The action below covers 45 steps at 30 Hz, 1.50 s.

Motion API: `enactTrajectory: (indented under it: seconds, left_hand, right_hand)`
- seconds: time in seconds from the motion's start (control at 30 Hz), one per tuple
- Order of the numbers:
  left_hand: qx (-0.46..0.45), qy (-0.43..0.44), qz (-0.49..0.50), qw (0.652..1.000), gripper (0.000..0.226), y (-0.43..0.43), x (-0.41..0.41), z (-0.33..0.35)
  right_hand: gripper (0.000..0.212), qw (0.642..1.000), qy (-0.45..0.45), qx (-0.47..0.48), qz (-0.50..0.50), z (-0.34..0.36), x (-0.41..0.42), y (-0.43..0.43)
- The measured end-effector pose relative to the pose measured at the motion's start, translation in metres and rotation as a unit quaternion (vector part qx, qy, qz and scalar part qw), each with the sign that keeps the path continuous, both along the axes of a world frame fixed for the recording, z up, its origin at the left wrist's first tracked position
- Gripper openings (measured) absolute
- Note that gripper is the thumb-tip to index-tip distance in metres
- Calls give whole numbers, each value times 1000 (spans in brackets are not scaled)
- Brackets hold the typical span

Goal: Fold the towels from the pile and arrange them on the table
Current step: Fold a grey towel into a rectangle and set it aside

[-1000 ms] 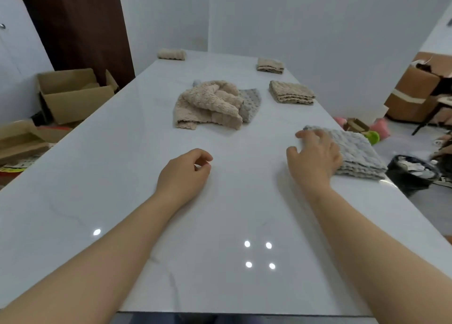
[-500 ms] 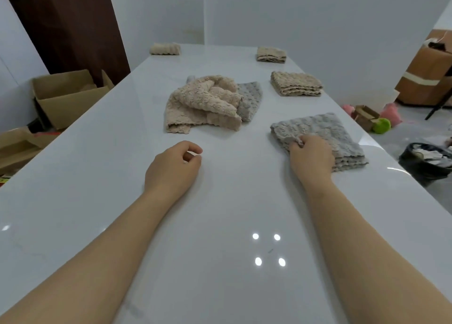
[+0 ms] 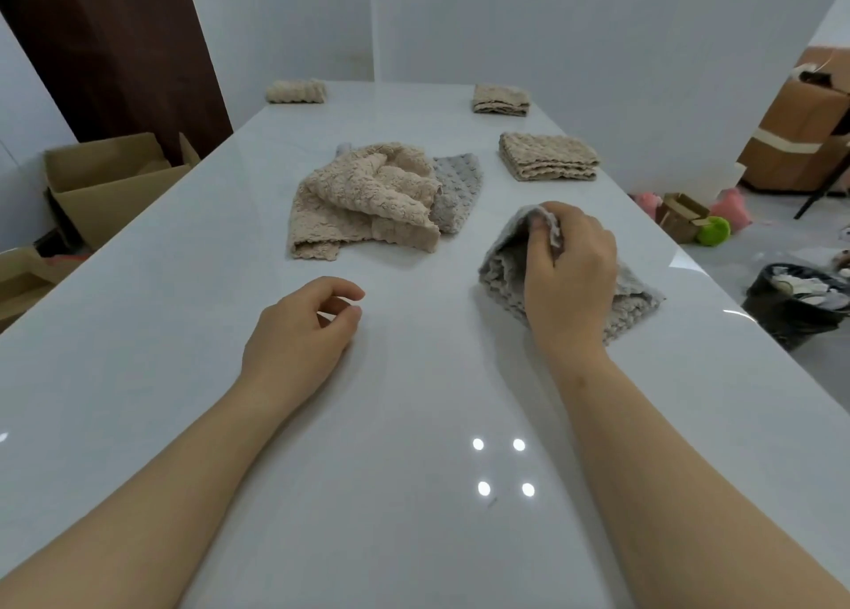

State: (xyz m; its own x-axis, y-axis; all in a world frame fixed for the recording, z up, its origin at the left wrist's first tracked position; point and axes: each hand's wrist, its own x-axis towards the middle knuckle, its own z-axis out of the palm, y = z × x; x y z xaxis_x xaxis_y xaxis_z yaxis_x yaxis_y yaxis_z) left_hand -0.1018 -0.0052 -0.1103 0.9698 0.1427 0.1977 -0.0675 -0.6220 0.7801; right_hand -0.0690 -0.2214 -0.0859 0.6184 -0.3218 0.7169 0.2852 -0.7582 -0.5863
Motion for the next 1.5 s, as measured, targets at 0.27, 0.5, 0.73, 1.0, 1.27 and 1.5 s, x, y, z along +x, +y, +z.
enactTrajectory:
  seconds: [0.27, 0.5, 0.73, 1.0, 1.27, 1.5]
  left_hand:
    - [22, -20, -22, 999, 18, -8, -7, 2]
    - [38, -65, -88, 993, 32, -58, 5, 0]
    - [-27, -8, -183, 983, 58, -124, 22, 2]
    - [-81, 34, -98, 991, 34, -137, 42, 5]
    - [5, -1, -112, 994, 39, -141, 33, 1]
    - [-27, -29, -130, 991, 34, -141, 33, 2]
  right_hand:
    - [17, 970, 205, -129, 22, -14, -4, -7]
    - [14, 970, 211, -112, 43, -1, -14, -39]
    - [30, 983, 140, -113, 34, -2, -38, -75]
    - [31, 955, 257, 148, 7, -15, -17, -79]
    - [29, 947, 304, 104, 17, -14, 1, -91]
    - [11, 960, 281, 14, -2, -13, 1, -89]
